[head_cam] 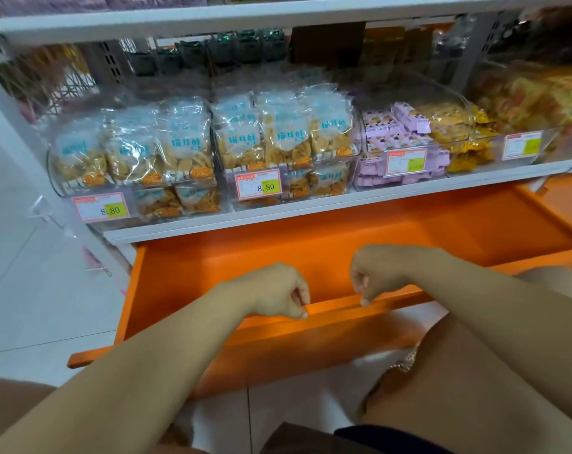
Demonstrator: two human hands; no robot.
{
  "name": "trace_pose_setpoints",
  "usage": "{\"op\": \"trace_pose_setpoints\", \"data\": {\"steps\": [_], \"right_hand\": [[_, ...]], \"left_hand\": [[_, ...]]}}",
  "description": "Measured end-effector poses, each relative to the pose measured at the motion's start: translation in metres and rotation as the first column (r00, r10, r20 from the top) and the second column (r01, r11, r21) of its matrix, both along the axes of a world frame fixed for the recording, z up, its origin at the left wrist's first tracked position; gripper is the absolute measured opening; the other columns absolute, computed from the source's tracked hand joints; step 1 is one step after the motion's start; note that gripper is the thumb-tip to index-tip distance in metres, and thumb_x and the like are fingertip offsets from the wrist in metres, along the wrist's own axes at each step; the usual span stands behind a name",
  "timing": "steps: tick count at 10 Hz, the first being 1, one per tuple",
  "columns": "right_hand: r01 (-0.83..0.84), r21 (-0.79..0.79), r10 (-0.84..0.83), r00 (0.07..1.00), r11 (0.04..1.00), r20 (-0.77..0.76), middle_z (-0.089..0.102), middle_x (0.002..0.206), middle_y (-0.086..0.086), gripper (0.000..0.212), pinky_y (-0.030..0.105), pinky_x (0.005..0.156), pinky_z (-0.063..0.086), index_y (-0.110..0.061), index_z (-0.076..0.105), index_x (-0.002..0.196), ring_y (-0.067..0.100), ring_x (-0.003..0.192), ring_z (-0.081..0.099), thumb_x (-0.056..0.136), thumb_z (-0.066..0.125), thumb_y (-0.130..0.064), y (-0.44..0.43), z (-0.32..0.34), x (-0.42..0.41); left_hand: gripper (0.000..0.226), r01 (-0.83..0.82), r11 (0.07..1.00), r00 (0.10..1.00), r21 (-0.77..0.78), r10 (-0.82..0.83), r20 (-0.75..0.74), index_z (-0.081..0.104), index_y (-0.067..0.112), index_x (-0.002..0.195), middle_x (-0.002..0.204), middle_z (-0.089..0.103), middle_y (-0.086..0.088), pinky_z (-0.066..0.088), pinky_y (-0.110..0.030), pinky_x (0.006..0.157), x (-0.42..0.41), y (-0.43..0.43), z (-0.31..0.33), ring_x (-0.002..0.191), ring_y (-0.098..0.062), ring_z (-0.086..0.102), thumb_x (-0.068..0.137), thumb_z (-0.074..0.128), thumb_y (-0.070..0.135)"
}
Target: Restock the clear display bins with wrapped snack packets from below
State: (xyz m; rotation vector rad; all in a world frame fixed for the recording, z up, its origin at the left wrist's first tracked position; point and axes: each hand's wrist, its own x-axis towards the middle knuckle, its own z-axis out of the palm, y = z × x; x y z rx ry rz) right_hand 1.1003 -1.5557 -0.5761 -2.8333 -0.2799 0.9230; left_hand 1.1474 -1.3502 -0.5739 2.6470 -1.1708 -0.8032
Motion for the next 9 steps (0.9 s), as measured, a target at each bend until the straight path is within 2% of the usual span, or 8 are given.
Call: {"op": "trace_pose_setpoints", "data": {"steps": [1,3,4,5,6,7,8,9], "right_hand": [[-0.005,-0.02,0.006,0.998,1.0,0.068,0.067,0.099,0.002,0.023,0.037,0.086,0.051,-0.007,0.068,0.096,0.019,0.096,0.062,0.084,0.071,-0.026,-0.001,-0.004,0.009],[0.093,-0.131,-0.038,0.929,0.987,0.367,0.066,0.108,0.002,0.024,0.03,0.076,0.045,-0.017,0.067,0.107,0.022,0.101,0.059,0.09,0.062,-0.033,-0.004,-0.014,0.03],[0.179,-0.161,-0.084,0.877,0.97,0.473,0.064,0.116,0.004,0.025,0.034,0.08,0.047,-0.02,0.065,0.114,0.025,0.106,0.058,0.095,0.054,-0.031,-0.004,-0.024,0.038],[0.291,-0.033,-0.228,0.812,0.956,0.536,0.06,0.124,0.003,0.028,0.037,0.087,0.049,-0.02,0.062,0.12,0.024,0.11,0.056,0.096,0.052,-0.029,-0.009,-0.038,0.035],[0.449,0.364,-0.575,0.568,0.816,0.588,0.06,0.123,0.005,0.029,0.032,0.091,0.046,-0.015,0.065,0.119,0.023,0.108,0.059,0.091,0.059,-0.021,-0.018,-0.048,0.027],[0.568,0.752,-0.938,0.124,0.336,0.325,0.044,0.136,0.016,0.044,0.028,0.099,0.035,-0.005,0.051,0.131,0.03,0.114,0.054,0.089,0.061,-0.013,-0.032,-0.049,0.031],[0.597,0.79,-0.986,-0.152,-0.142,-0.062,0.036,0.145,0.02,0.061,0.034,0.11,0.029,0.004,0.029,0.142,0.032,0.131,0.038,0.092,0.056,-0.017,-0.05,-0.045,0.041],[0.492,0.785,-0.926,-0.19,-0.377,-0.327,0.055,0.104,0.014,0.045,0.038,0.099,0.042,0.006,0.042,0.133,0.03,0.104,0.051,0.093,0.051,-0.011,-0.068,-0.047,0.047]], "left_hand": [[0.028,-0.028,0.999,0.999,0.029,0.027,0.034,0.065,0.01,0.118,0.12,0.063,-0.007,0.044,-0.028,0.088,0.001,0.0,0.006,0.111,-0.021,0.058,0.094,0.058,0.024],[0.03,-0.063,0.998,0.966,0.023,0.055,0.252,0.063,0.019,0.12,0.122,0.062,-0.002,0.048,-0.031,0.086,0.038,-0.003,-0.017,0.107,-0.019,0.058,0.093,0.057,0.031],[0.03,-0.045,0.999,0.939,0.004,0.041,0.342,0.061,0.019,0.122,0.123,0.06,-0.003,0.05,-0.038,0.089,0.055,-0.008,-0.029,0.109,-0.023,0.057,0.095,0.055,0.03],[0.03,-0.109,0.992,0.913,-0.062,0.125,0.389,0.058,0.02,0.126,0.124,0.057,-0.003,0.05,-0.037,0.088,0.056,-0.009,-0.031,0.112,-0.024,0.056,0.097,0.051,0.027],[0.021,-0.229,0.907,0.857,-0.353,0.36,0.369,0.064,0.023,0.113,0.112,0.061,0.005,0.05,-0.031,0.08,0.051,-0.01,-0.042,0.102,-0.016,0.059,0.096,0.052,0.022],[0.013,-0.486,0.687,0.802,-0.54,0.596,0.038,0.065,0.023,0.079,0.089,0.068,0.006,0.048,-0.025,0.075,0.044,-0.016,-0.05,0.085,-0.011,0.061,0.091,0.059,0.021],[0.028,-0.736,0.581,0.677,-0.347,0.623,-0.392,0.064,0.019,0.072,0.091,0.073,-0.004,0.05,-0.031,0.083,0.041,-0.025,-0.055,0.086,-0.02,0.067,0.094,0.057,0.035],[0.034,-0.96,0.251,0.242,-0.121,0.536,-0.809,0.065,0.013,0.091,0.108,0.066,-0.001,0.044,-0.034,0.084,0.035,-0.035,-0.058,0.102,-0.02,0.058,0.098,0.046,0.04]]}}
